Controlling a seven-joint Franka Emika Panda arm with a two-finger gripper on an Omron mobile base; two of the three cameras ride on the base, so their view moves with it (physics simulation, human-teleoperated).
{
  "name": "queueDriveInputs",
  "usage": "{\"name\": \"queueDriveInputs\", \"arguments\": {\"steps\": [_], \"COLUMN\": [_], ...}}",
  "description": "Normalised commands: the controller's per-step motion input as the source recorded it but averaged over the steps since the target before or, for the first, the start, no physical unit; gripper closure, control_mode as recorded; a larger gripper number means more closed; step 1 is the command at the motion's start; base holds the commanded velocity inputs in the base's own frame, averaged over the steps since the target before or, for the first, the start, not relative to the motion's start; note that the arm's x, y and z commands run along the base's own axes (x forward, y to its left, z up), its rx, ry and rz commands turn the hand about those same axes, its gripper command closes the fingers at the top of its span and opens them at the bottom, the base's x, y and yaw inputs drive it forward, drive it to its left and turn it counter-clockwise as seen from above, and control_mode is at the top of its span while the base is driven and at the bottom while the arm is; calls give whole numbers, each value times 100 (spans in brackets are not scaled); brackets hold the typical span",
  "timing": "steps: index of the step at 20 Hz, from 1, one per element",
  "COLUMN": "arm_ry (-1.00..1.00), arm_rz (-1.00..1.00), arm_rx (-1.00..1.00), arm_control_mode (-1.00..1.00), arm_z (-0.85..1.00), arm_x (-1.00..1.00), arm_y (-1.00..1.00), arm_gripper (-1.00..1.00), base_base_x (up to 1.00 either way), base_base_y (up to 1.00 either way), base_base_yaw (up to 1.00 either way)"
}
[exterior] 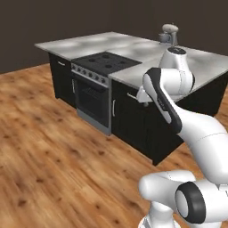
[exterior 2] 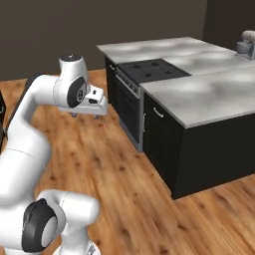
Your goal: Navigate to the range hood.
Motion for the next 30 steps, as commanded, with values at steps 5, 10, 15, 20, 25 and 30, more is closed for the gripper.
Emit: {"name": "queueDriveInputs", "arguments": {"steps": [5,10,15,20,25,30], "arm_ry": [0,0,0,0,0,0], "arm_rz": [0,0,0,0,0,0], "arm_rx": [0,0,0,0,0,0], "arm_control_mode": [100,100,100,100,100,100], "arm_z": [0,0,0,0,0,0], "arm_x": [0,0,0,0,0,0], "arm_y": [0,0,0,0,0,0], "arm_gripper": [-100,-100,-100,-100,-100,-100], "base_base_x": [100,100,100,100,100,93], "base_base_y": [0,1,19,54,76,52], "base_base_yaw": [9,1,-8,-23,-29,-33]}}
